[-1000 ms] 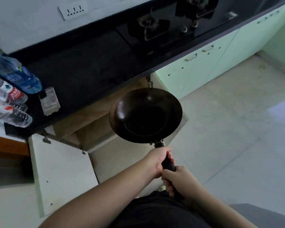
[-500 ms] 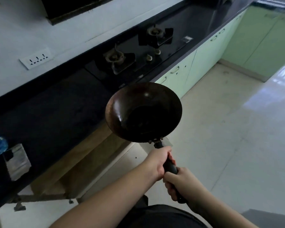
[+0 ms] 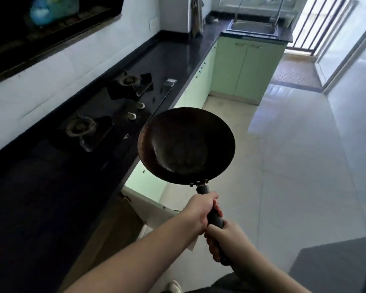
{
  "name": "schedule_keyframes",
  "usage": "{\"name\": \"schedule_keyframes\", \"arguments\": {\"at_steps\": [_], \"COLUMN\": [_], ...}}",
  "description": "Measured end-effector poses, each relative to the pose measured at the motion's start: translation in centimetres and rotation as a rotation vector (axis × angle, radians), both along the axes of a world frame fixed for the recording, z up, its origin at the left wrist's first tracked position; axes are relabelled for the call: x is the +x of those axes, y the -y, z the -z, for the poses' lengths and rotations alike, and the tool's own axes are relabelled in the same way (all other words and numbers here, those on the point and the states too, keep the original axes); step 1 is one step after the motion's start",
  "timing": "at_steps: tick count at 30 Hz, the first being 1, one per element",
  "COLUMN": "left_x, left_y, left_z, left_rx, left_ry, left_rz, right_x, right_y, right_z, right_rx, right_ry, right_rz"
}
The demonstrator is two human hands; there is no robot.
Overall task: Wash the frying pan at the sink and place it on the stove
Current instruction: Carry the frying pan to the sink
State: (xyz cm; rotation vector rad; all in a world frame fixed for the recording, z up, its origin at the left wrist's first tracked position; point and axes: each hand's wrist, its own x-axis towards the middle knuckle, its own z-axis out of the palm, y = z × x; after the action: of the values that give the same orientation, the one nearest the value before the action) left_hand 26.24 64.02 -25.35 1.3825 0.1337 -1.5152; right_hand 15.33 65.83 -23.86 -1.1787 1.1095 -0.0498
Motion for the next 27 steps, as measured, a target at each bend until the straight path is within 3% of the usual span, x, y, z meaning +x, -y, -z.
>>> {"name": "schedule_keyframes", "arguments": {"at_steps": [8,27], "left_x": [-1.6,-4.5], "left_y": [9.3,33.8], "left_z": [-0.4,-1.9], "left_rx": [-0.023,-0.039], "left_ry": [0.032,0.105], "left_rz": [0.146,0.199], "right_x": [-1.2,-3.3], "right_y": [7.5,31.1], "right_z": [0.4,1.3], "right_rx": [-0.011,-0.003], "right_ry": [0.099,0.224], "right_rz": [0.175,0.281]}}
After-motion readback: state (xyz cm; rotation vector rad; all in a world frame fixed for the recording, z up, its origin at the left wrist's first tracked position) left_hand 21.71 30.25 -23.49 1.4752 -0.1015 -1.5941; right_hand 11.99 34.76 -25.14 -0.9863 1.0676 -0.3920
